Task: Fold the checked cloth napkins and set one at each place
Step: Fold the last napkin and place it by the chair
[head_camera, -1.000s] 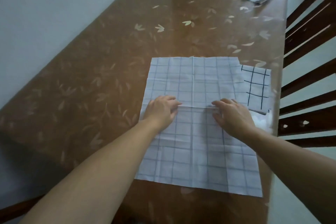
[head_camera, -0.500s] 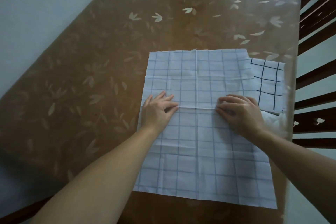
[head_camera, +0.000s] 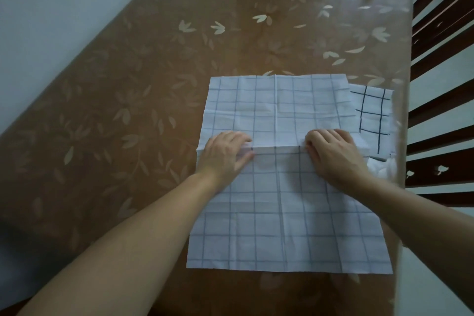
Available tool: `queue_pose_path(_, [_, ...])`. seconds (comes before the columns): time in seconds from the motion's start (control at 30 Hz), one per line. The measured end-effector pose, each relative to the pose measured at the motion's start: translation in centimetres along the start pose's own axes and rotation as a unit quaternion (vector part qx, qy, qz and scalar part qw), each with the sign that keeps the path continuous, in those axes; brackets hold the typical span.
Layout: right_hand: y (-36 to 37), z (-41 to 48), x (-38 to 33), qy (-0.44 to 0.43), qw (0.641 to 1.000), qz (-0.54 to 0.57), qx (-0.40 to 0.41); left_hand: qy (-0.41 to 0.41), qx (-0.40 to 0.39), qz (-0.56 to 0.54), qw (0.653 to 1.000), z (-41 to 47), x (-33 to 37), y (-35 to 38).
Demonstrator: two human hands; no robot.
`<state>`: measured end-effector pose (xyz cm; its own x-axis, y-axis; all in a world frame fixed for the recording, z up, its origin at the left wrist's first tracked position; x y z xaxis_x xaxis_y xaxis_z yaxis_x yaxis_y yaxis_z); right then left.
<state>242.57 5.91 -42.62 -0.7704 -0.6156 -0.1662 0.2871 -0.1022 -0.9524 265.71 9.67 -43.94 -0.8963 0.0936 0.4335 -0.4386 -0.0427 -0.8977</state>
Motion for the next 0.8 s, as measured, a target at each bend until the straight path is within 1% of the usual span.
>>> queue_pose_path(0.07, [-1.4,0.3,-0.1,-0.007,1.000,0.010,-0.011,0.015,-0.013,0.000,1.000,0.2,0.2,-0.8])
queue_pose_path(0.1, [-2.0,0.5,-0.1,-0.013,1.000,0.013,-0.013,0.010,-0.016,-0.002,1.000,0.4,0.5,-1.3])
queue_pose_path(0.23, [-4.8,1.0,-0.2,-0.033,0.999,0.015,-0.021,-0.095,-0.055,-0.031,0.994,1.4,0.7,-3.0])
queue_pose_path(0.33, [-6.5,1.3,-0.5,-0.068,0.996,-0.031,-0.046,-0.110,-0.074,-0.016,0.991,1.8,1.3,-5.2])
queue_pose_path(0.4, [-7.2,1.6,-0.2,-0.069,0.993,-0.051,-0.077,-0.102,-0.078,-0.003,0.992,1.9,1.9,-7.0])
queue_pose_path(0.43, [-7.6,1.8,0.0,-0.062,0.992,-0.056,-0.093,-0.094,-0.078,0.010,0.992,2.0,2.2,-7.9])
queue_pose_path(0.53, [-8.4,2.6,1.1,0.010,0.986,-0.047,-0.158,-0.087,-0.092,0.047,0.991,2.0,2.6,-10.3])
queue_pose_path(0.6, [-9.0,3.2,1.5,0.055,0.983,-0.025,-0.172,-0.106,-0.135,0.067,0.983,1.8,2.0,-10.9])
queue_pose_path(0.63, [-9.0,3.6,1.6,0.066,0.979,-0.022,-0.193,-0.115,-0.159,0.087,0.977,1.7,1.6,-10.8])
queue_pose_path(0.7, [-8.9,4.5,1.5,0.075,0.962,-0.030,-0.262,-0.127,-0.186,0.121,0.967,1.8,0.6,-10.8])
queue_pose_path(0.77, [-9.1,5.6,1.7,0.091,0.951,-0.028,-0.294,-0.131,-0.182,0.122,0.967,2.8,0.2,-11.2])
queue_pose_path(0.8, [-9.5,6.5,2.0,0.105,0.953,-0.032,-0.283,-0.132,-0.170,0.116,0.970,3.7,0.3,-11.8])
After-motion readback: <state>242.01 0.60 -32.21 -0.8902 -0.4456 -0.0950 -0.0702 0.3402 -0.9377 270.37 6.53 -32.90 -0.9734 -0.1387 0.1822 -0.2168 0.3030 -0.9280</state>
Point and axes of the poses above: each hand's wrist, its own z-axis towards the middle knuckle, its own y-axis out of the palm, x = y × z, the point moved 5 cm from there along z, towards the middle knuckle, and after that the axes turned 5 degrees about -y, right-handed, at the moved point
